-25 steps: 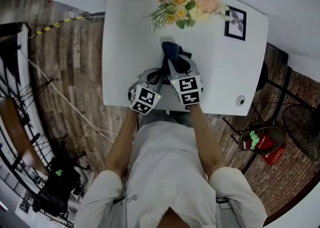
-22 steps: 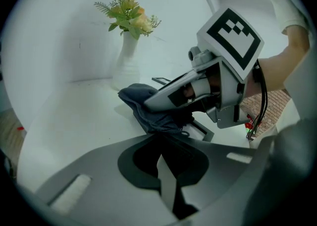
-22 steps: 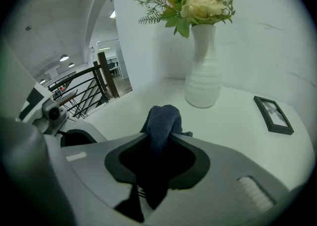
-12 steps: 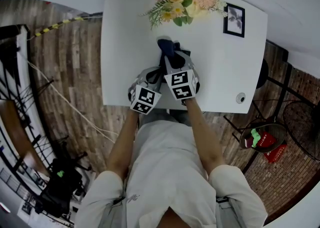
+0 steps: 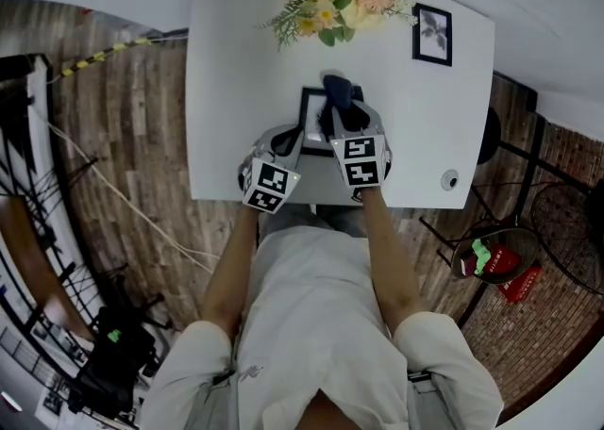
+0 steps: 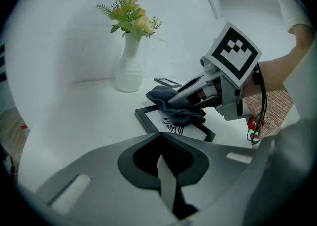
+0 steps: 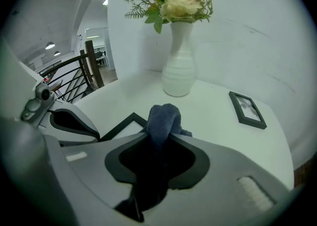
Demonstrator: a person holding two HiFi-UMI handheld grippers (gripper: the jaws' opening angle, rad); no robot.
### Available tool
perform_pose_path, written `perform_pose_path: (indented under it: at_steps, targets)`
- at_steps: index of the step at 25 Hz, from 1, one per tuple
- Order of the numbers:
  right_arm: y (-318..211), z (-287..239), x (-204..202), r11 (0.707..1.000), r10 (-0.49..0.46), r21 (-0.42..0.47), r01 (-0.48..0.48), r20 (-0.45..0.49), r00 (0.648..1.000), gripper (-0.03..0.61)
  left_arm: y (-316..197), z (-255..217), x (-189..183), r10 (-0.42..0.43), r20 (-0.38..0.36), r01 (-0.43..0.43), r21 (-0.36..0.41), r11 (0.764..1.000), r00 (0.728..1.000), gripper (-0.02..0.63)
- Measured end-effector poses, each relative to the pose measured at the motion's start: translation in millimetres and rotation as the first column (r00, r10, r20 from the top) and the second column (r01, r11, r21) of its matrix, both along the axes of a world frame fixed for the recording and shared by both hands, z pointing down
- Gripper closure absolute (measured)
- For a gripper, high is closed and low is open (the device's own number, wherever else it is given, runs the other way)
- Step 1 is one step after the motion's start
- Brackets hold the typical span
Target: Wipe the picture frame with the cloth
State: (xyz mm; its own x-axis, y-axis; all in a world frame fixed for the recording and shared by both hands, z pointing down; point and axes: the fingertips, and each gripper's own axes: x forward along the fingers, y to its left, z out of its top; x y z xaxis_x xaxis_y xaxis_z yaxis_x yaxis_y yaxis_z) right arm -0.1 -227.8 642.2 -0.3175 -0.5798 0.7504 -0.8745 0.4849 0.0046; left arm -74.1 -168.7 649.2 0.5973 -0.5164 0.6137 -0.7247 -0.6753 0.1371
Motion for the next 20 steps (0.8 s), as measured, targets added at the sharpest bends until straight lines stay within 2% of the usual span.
perform_pose_path:
  at_steps: [6,13,16,20]
  targets:
    - [2.2,0.3,29.0,0.998,0.068,-0.009,-0.068,0.004,0.998,0.480,-0.5,0.4,0.4,0.000,0.001,0.000,0.001,1.000,1.000,0.594]
    - [9.1,-2.7,60.7,0.992,0.124,-0.013,-0.125,-0.060,0.990,0.482,-0.5,1.0,1.2,0.000,0.001,0.000,0.005,1.000,1.000,0.594]
    - [10.6,-18.3,59.0,0.994,0.112,0.022,-0.110,-0.058,0.992,0.481,-0.8,1.2,1.0,0.000,0.003,0.000,0.008,1.000,1.000,0.594]
    - [18.3,-37.9,36.7,0.997,0.065,0.040,-0.064,-0.016,0.998,0.480,-0.7,0.8,1.1,-0.002,0.003,0.002,0.008,1.000,1.000,0.594]
